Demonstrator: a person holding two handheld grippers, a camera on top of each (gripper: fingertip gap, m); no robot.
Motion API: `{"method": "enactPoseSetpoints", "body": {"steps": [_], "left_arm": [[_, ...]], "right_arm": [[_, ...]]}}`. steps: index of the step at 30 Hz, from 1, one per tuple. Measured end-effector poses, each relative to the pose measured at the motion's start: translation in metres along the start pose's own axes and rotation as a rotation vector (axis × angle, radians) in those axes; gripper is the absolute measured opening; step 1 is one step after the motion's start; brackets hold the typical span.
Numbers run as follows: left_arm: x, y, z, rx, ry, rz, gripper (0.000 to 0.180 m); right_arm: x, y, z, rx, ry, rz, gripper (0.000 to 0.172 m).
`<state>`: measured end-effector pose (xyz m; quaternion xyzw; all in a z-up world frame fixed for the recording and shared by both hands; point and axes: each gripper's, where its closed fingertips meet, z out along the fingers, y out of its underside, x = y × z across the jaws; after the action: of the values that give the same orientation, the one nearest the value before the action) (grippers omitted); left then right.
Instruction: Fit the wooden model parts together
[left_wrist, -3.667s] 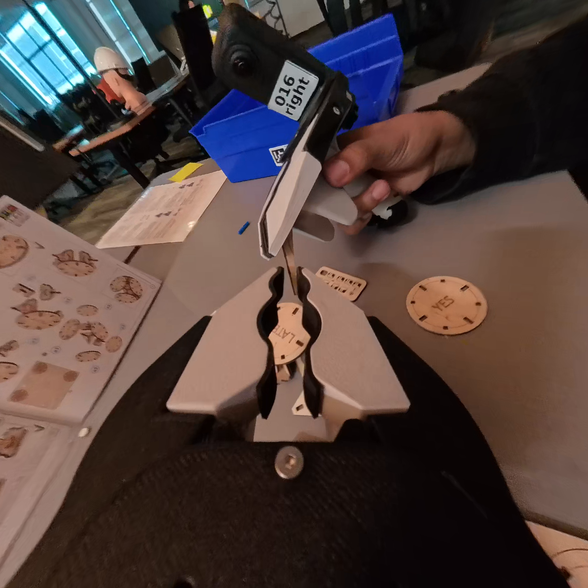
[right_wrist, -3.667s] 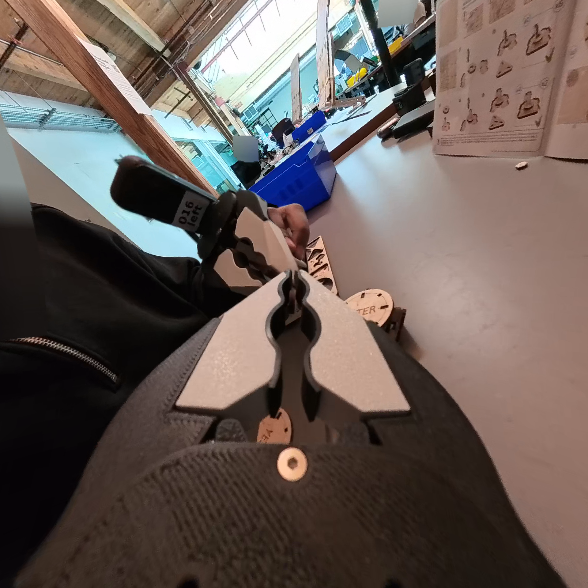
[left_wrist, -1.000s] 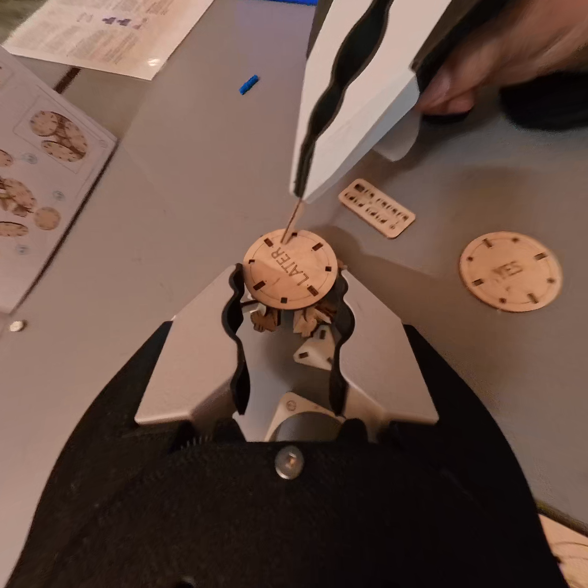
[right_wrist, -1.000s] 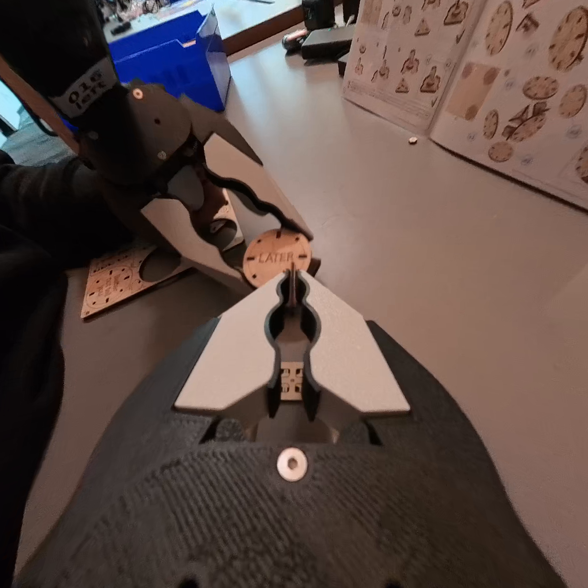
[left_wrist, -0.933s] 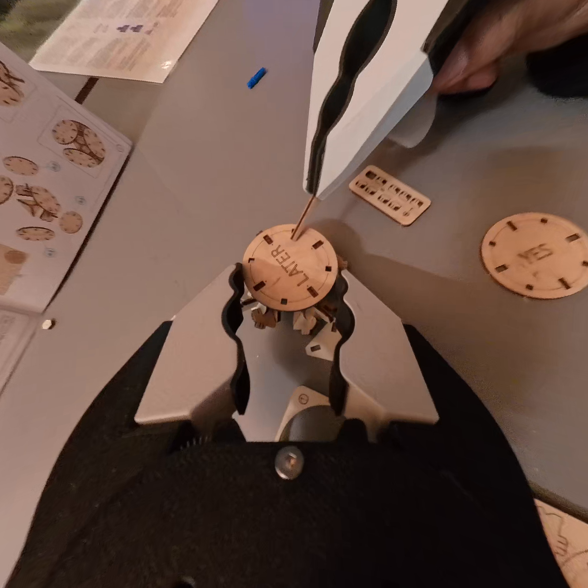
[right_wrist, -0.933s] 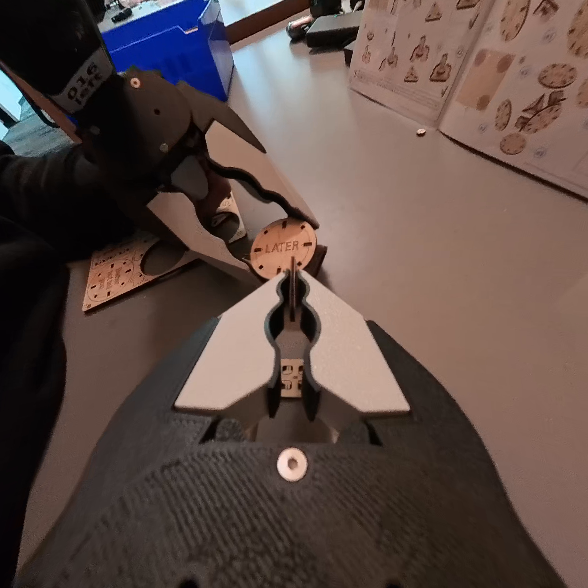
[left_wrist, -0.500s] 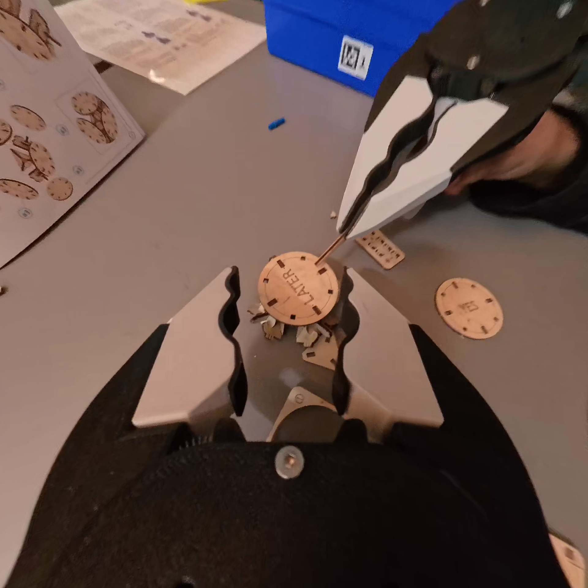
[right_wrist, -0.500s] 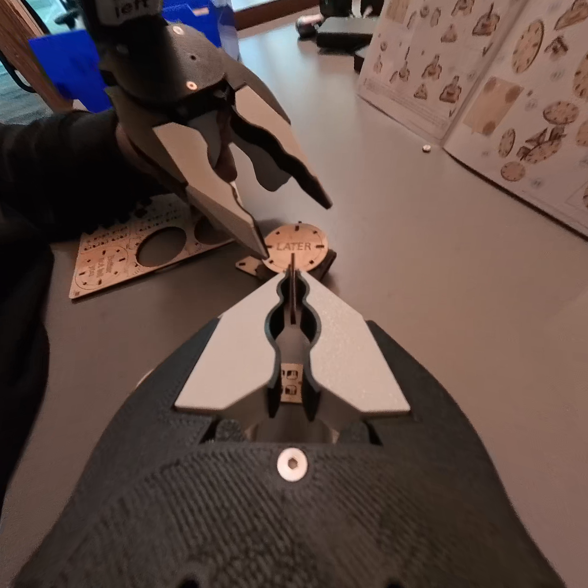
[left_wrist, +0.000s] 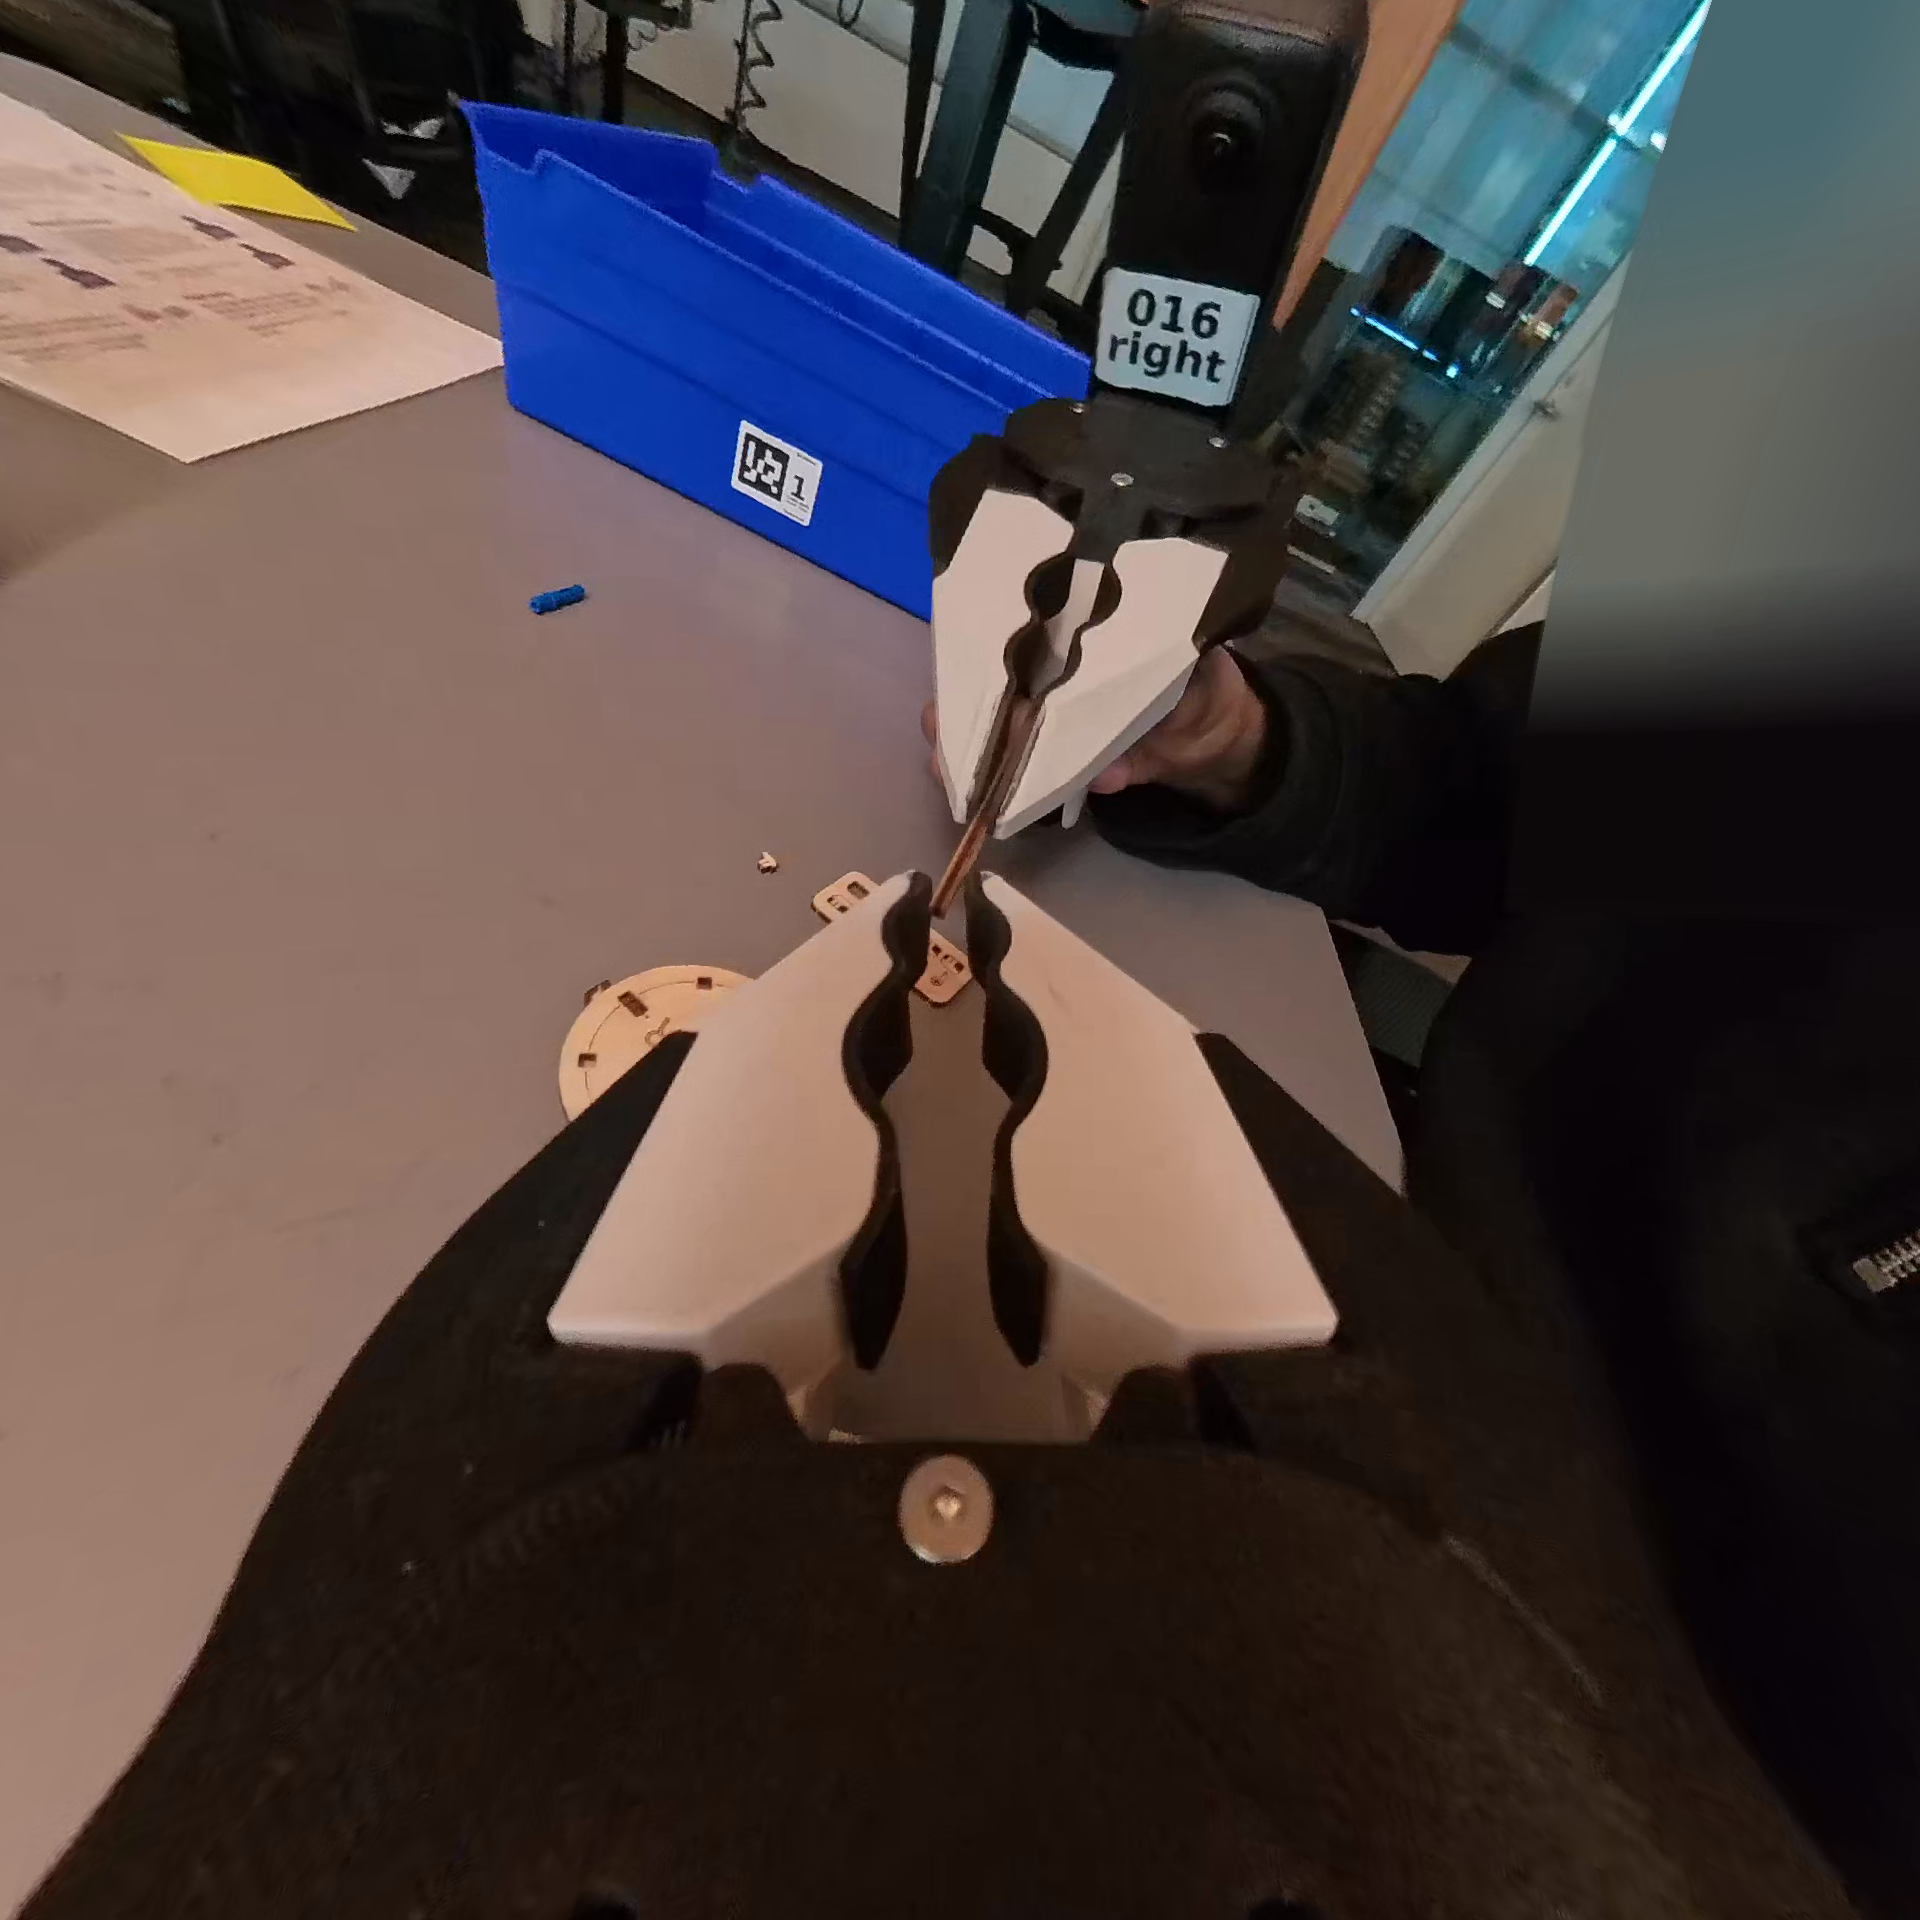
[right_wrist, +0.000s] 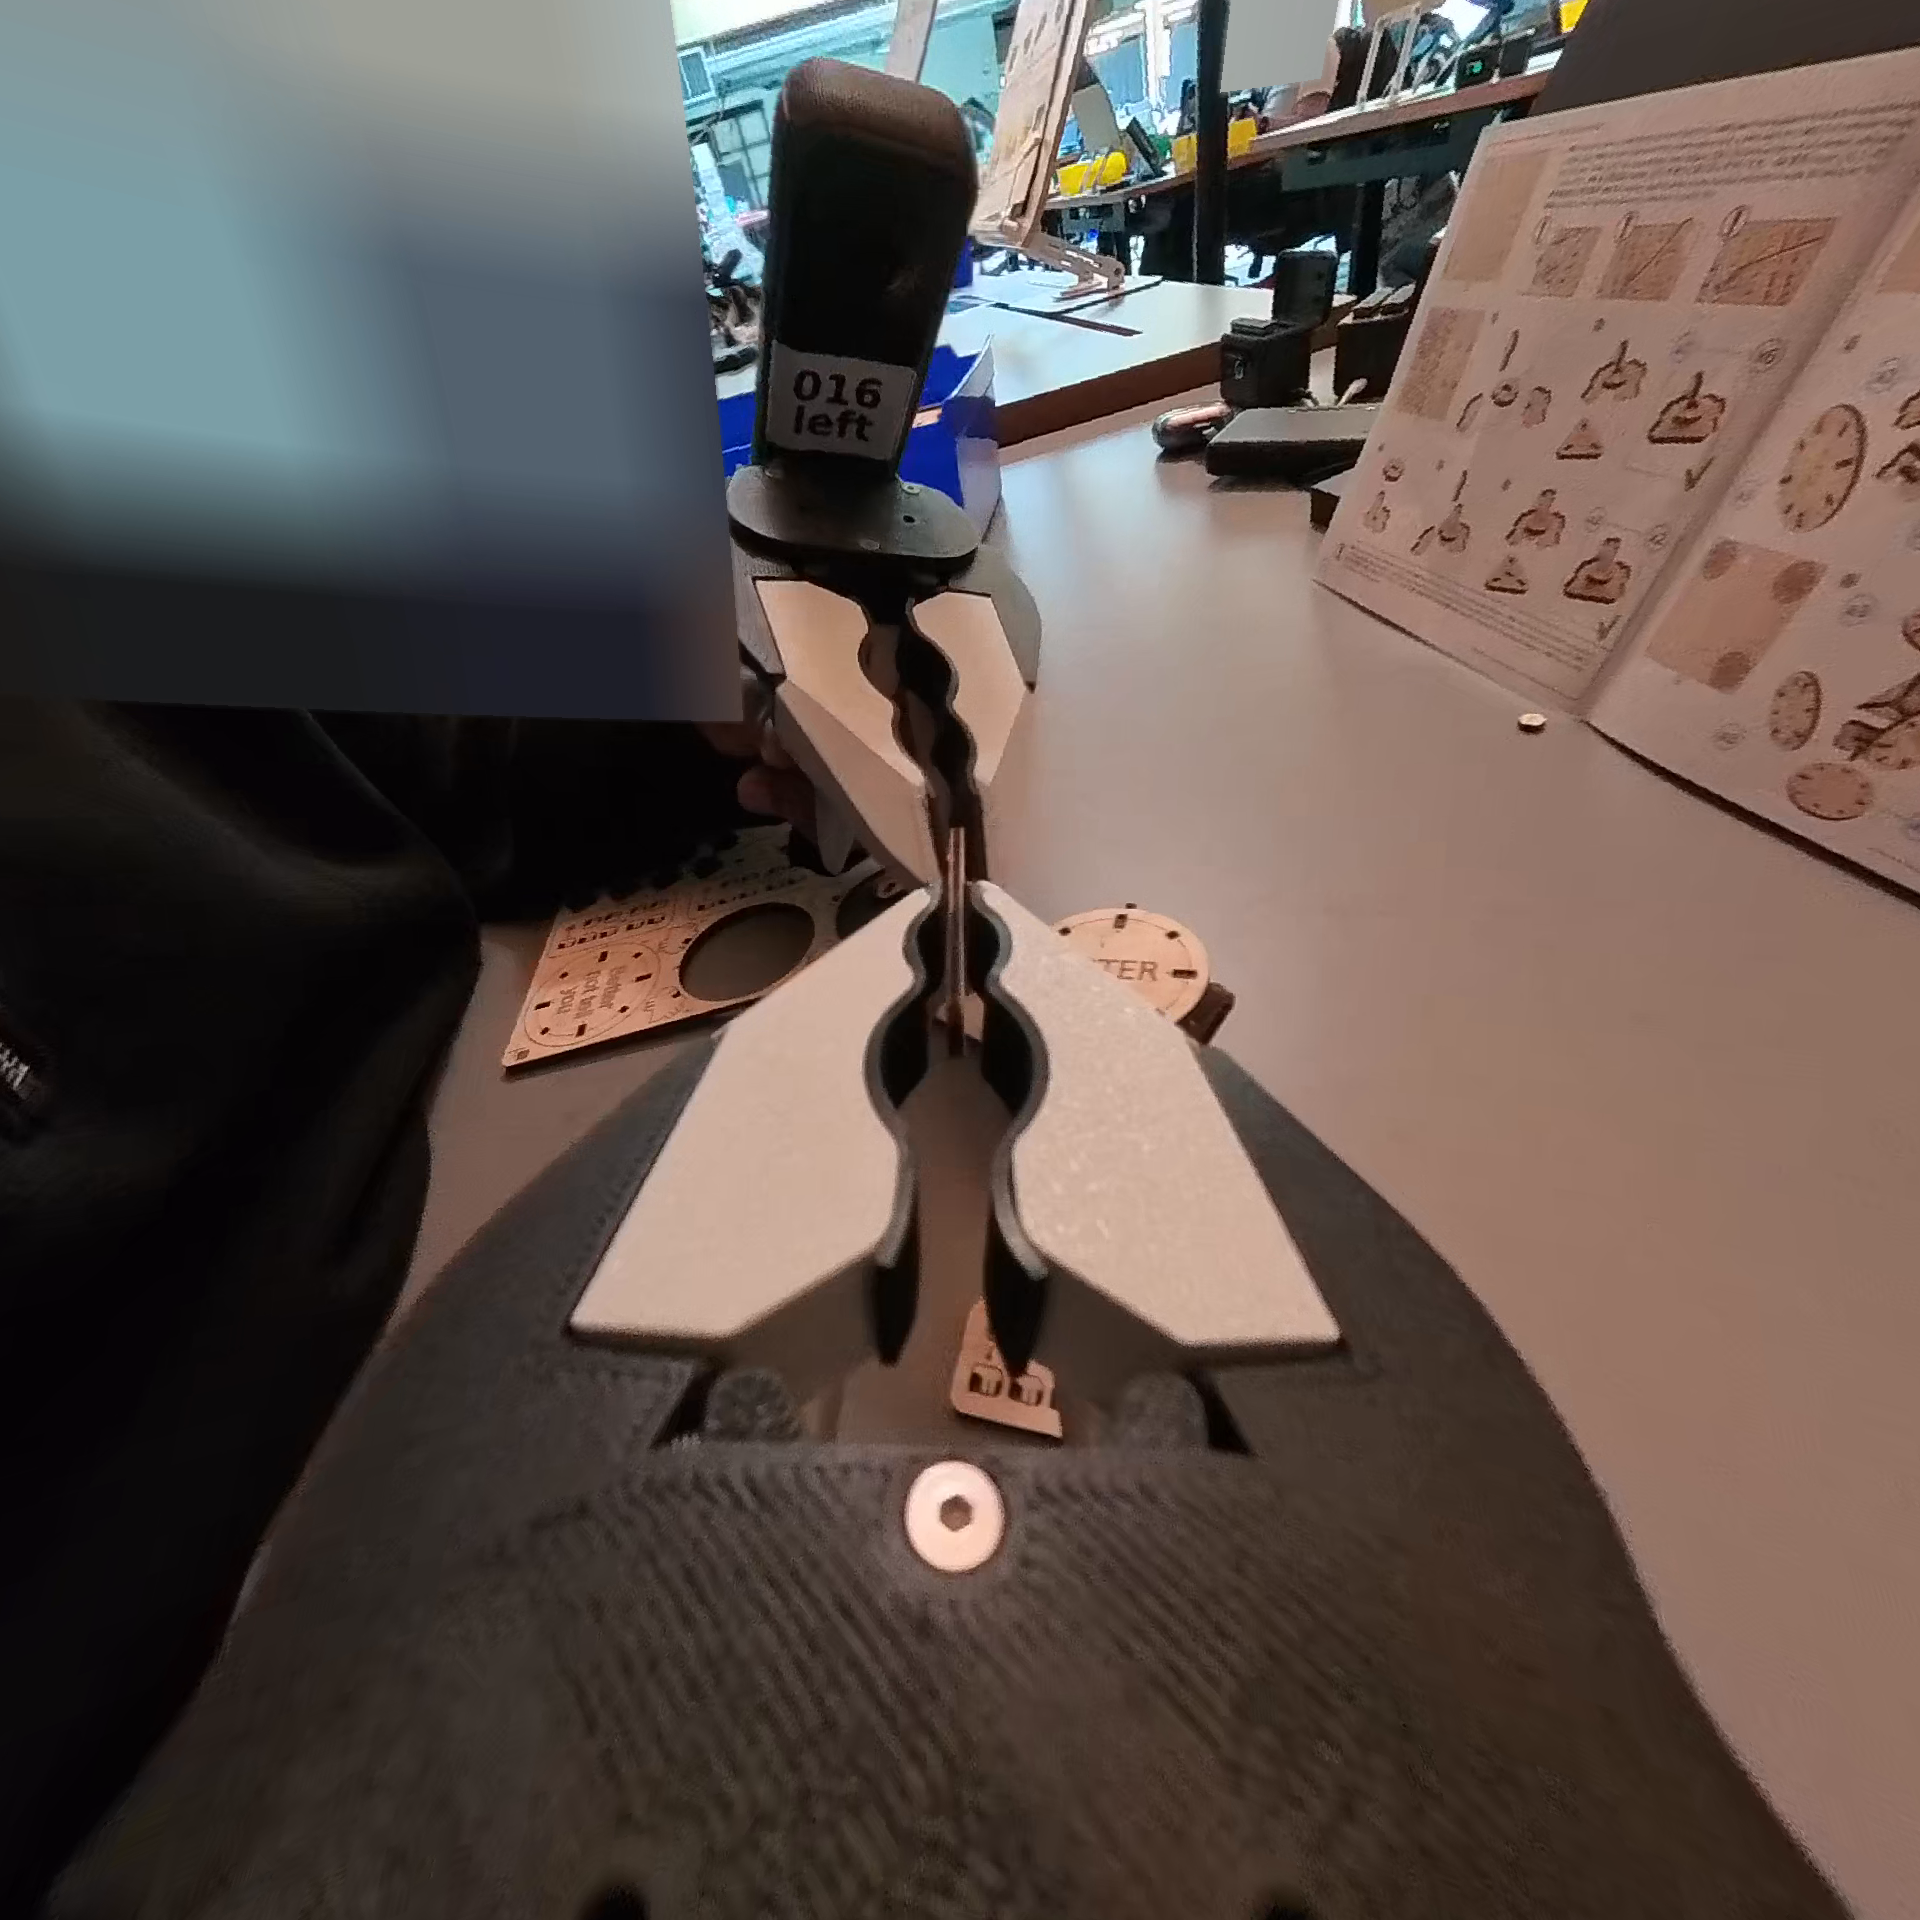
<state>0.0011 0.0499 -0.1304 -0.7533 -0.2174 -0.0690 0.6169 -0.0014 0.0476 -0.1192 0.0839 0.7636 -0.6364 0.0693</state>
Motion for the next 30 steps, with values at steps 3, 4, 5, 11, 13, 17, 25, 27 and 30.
{"method": "enactPoseSetpoints", "body": {"steps": [3,4,5,11,13,17,25,27,30], "left_arm": [[0.003,0.000,-0.001,-0.002,0.022,0.009,0.002],[0.006,0.000,-0.001,-0.003,0.043,-0.003,0.000],[0.008,-0.001,-0.001,-0.002,0.064,-0.022,0.000],[0.014,-0.008,-0.008,0.033,0.205,-0.227,0.000],[0.017,-0.010,-0.011,0.043,0.258,-0.281,0.000],[0.020,-0.008,-0.011,0.030,0.303,-0.327,0.000],[0.035,-0.005,-0.012,-0.004,0.415,-0.371,0.000],[0.038,-0.005,-0.013,-0.008,0.451,-0.398,0.000],[0.038,-0.001,-0.011,-0.024,0.454,-0.415,0.000]], "right_arm": [[-0.001,-0.001,-0.001,0.006,-0.006,-0.004,0.001],[-0.001,-0.002,-0.001,0.014,-0.007,-0.005,0.002],[-0.001,-0.003,-0.001,0.022,-0.009,-0.014,0.003],[-0.001,-0.001,-0.002,-0.004,0.094,-0.335,0.036],[-0.008,-0.001,-0.002,-0.005,0.105,-0.448,0.038],[-0.019,-0.003,-0.005,0.013,0.113,-0.610,0.030],[-0.031,-0.004,-0.008,0.028,0.050,-0.632,0.013],[-0.035,-0.005,-0.008,0.038,0.036,-0.639,0.011],[-0.039,-0.008,-0.009,0.058,0.019,-0.630,0.011]]}}
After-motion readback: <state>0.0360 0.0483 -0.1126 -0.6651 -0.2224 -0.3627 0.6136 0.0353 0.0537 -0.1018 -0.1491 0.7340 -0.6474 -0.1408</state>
